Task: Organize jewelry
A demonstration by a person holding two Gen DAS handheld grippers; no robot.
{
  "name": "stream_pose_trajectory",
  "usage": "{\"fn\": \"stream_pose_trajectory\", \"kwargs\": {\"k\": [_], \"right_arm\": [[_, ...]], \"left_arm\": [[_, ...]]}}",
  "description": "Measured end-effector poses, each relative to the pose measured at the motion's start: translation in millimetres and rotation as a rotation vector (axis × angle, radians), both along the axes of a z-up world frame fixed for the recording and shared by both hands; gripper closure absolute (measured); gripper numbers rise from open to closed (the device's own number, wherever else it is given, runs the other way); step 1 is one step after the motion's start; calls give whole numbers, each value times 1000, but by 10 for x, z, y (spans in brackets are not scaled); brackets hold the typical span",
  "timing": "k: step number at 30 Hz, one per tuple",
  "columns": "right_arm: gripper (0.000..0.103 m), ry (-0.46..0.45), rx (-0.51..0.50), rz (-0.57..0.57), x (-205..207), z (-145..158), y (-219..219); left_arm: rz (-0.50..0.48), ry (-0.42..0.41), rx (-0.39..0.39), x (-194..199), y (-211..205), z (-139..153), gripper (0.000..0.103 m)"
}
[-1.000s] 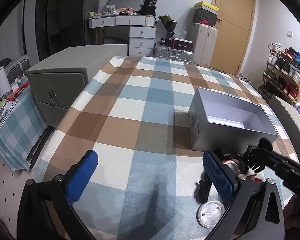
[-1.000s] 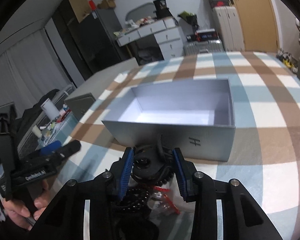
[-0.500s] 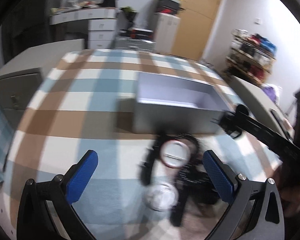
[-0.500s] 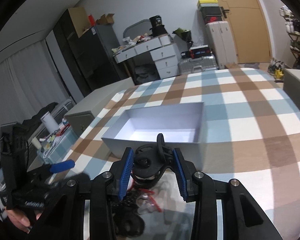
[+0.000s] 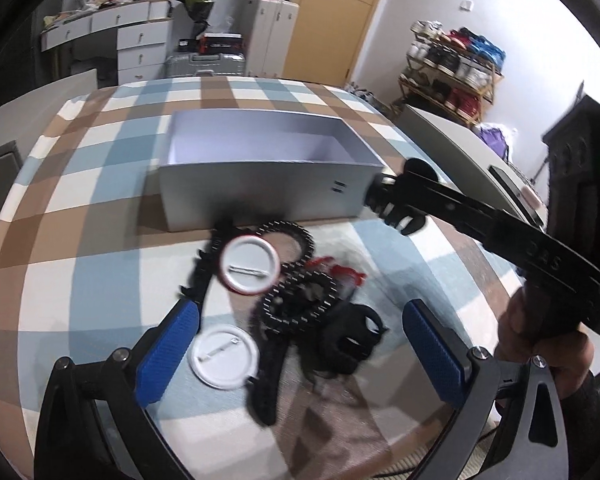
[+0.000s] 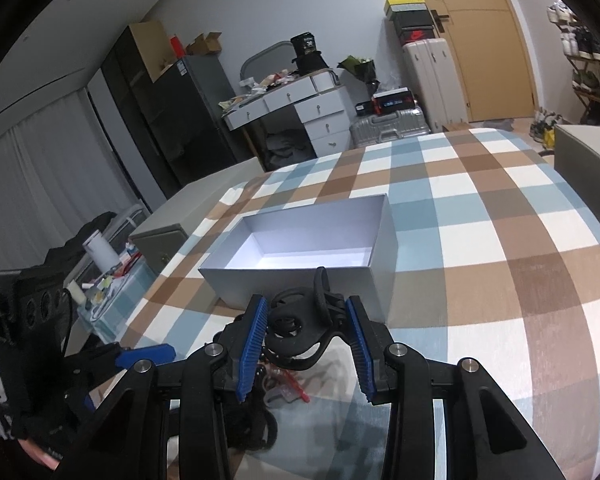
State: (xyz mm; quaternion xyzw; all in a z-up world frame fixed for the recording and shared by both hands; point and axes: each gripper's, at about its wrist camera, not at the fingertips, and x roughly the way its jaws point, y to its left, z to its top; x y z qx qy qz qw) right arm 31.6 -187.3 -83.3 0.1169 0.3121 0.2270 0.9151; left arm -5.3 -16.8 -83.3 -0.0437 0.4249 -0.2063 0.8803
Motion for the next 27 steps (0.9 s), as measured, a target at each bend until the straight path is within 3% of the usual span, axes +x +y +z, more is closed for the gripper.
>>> {"fn": "stream_pose_trajectory", "kwargs": {"k": [2, 4, 6, 8, 12, 21, 27], "right_arm": [[64, 1, 3, -3, -6, -8, -16], [64, 2, 5, -5, -14, -9, -30], [64, 1, 6, -9, -25, -4, -50], [64, -3, 8, -15, -38, 3, -78], [64, -13, 0, -26, -69, 6, -114], [64, -20, 10, -38, -108, -5, -181], [64, -20, 23, -52, -116, -17, -250]], "left_arm": [[-18, 1, 4, -35, -64, 10, 5], [-60, 14, 6, -66, -152, 8, 16], [-83, 33, -4, -69, -199, -5, 16], [-82, 43, -5, -61, -223, -11, 17], [-80, 72, -4, -9, -266, -23, 28], [-51, 87, 71, 21, -421, -78, 29], [-26, 84, 150, 45, -479, -118, 55]]}}
